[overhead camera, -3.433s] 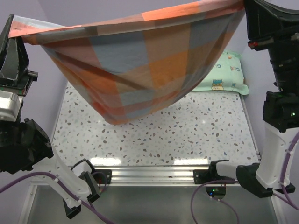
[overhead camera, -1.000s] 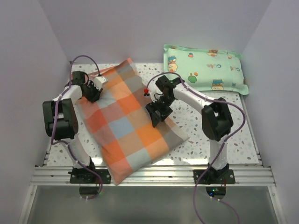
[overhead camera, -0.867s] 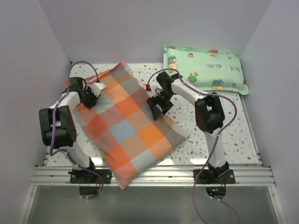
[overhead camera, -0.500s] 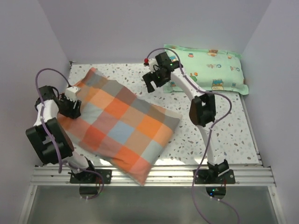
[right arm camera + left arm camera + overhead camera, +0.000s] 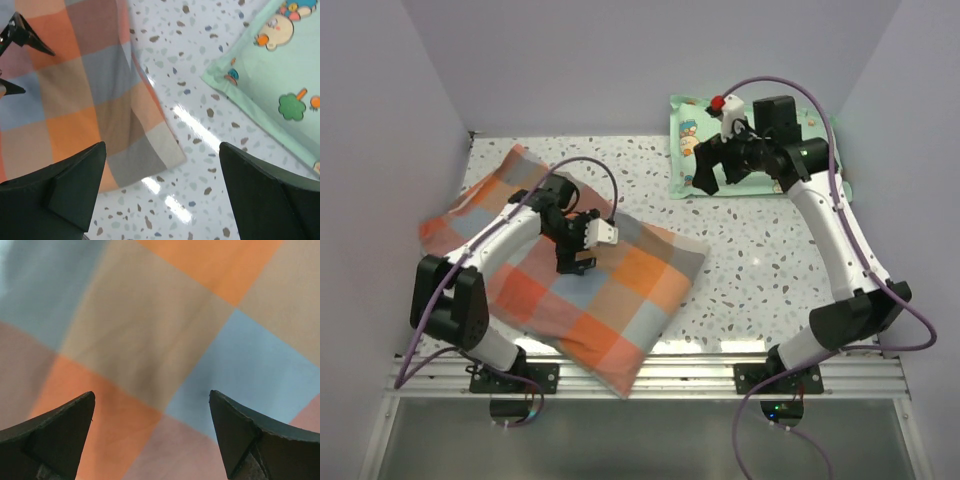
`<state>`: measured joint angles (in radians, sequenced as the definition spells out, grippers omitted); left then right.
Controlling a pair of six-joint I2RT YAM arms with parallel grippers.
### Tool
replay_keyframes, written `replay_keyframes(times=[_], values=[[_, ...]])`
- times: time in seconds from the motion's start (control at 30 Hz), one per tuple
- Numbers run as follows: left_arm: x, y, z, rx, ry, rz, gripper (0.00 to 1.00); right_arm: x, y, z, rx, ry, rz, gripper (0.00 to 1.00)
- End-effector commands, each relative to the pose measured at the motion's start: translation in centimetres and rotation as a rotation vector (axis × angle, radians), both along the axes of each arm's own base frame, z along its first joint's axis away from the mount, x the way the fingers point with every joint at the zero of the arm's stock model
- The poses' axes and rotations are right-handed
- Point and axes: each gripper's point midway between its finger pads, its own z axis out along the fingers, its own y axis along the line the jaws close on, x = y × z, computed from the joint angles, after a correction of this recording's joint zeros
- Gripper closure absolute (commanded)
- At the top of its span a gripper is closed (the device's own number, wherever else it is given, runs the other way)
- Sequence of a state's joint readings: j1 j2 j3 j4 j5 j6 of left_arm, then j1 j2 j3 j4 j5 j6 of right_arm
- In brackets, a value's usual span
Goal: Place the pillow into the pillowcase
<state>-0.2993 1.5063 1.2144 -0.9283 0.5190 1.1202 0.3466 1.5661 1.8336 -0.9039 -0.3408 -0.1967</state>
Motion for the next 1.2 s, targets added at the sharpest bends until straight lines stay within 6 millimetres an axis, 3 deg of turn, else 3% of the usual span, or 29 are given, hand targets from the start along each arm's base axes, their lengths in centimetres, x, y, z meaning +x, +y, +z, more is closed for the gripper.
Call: replay_keyframes(times=[0.0,0.03,0.07,0.13,0.2,0.23,0.3,0.33,0.4,0.43,0.5,0.53,0.7,0.77,0.87,0.97,1.0,1.07,1.1,1.17], values=[[-1.3,1.4,-5.5,0.178,0.035,-0.083,0.00,-0.8,-3.5,-4.4,-0.057,0.148,-0.056,0.01],[-1.5,2.5,-7.8,0.245,0.064,-0.038,0.00,-0.7,-4.4,-4.3,-0.057,0.147,-0.076,0.01],[-1.0,2.9,-8.8,0.272,0.066,-0.008,0.00,-0.9,-4.8,-4.4,-0.059,0.152,-0.083,0.01],[1.1,3.8,-11.7,0.320,0.082,0.112,0.00,-1.2,-5.4,-4.8,-0.056,0.163,-0.093,0.01],[3.0,4.7,-12.8,0.305,0.123,0.207,0.00,-1.3,-5.6,-5.4,-0.058,0.177,-0.098,0.01],[4.9,4.4,-13.3,0.275,0.151,0.254,0.00,-1.4,-5.6,-5.7,-0.056,0.187,-0.094,0.02],[7.6,5.5,-13.5,0.252,0.163,0.335,0.00,-1.5,-5.6,-5.9,-0.054,0.195,-0.094,0.01],[10.3,5.6,-13.5,0.241,0.145,0.381,0.00,-1.4,-5.7,-6.1,-0.054,0.198,-0.099,0.02],[12.9,7.2,-13.5,0.242,0.142,0.451,0.00,-1.3,-5.7,-6.1,-0.061,0.197,-0.100,0.01],[15.4,7.4,-13.3,0.232,0.119,0.490,0.00,-1.2,-6.0,-6.3,-0.064,0.201,-0.106,0.02],[17.9,8.6,-13.1,0.230,0.095,0.546,0.00,-1.1,-6.0,-6.4,-0.067,0.202,-0.107,0.01],[20.1,8.9,-13.0,0.232,0.065,0.563,0.00,-1.1,-6.1,-6.5,-0.067,0.204,-0.107,0.01],[26.3,9.2,-12.6,0.187,-0.030,0.615,0.00,-0.8,-6.0,-7.5,-0.052,0.232,-0.111,0.01],[27.4,8.6,-12.2,0.148,-0.049,0.613,0.00,-0.6,-5.8,-7.7,-0.040,0.240,-0.118,0.01],[28.7,7.1,-9.1,0.039,-0.100,0.634,0.00,-0.4,-5.5,-7.3,-0.016,0.231,-0.123,0.02],[29.7,5.8,-1.0,-0.131,-0.224,0.690,0.00,0.0,-5.2,-6.4,0.010,0.205,-0.134,0.01],[29.3,6.0,3.3,-0.192,-0.274,0.753,0.00,0.1,-5.1,-6.0,0.018,0.197,-0.135,0.01],[28.7,5.9,7.7,-0.251,-0.318,0.787,0.00,0.4,-5.0,-5.4,0.041,0.180,-0.147,0.01],[28.0,5.9,11.8,-0.301,-0.356,0.806,0.00,0.4,-5.0,-4.9,0.054,0.167,-0.151,0.01],[26.3,5.9,13.8,-0.319,-0.335,0.828,0.00,0.6,-4.9,-4.5,0.076,0.154,-0.169,0.02]])
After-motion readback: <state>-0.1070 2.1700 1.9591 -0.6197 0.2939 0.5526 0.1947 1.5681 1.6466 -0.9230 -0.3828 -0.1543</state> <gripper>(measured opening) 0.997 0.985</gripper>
